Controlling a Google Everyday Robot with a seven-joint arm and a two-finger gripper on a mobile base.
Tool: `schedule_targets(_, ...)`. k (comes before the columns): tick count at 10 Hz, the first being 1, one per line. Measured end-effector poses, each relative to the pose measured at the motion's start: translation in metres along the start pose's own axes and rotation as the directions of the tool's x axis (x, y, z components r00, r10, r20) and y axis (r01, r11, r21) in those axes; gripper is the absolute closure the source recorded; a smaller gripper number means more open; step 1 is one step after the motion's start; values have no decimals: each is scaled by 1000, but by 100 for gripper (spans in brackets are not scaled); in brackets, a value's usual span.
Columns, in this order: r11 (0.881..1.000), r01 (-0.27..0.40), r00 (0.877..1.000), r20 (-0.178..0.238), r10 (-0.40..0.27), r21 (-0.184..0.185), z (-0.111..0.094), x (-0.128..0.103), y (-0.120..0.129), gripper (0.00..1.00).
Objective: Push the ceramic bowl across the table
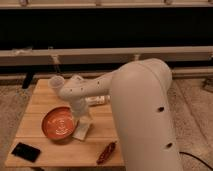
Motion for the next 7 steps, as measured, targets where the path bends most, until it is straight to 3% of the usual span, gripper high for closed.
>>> schedule_targets(7,1000,0,999,-34,1,19,6,1,-5,35)
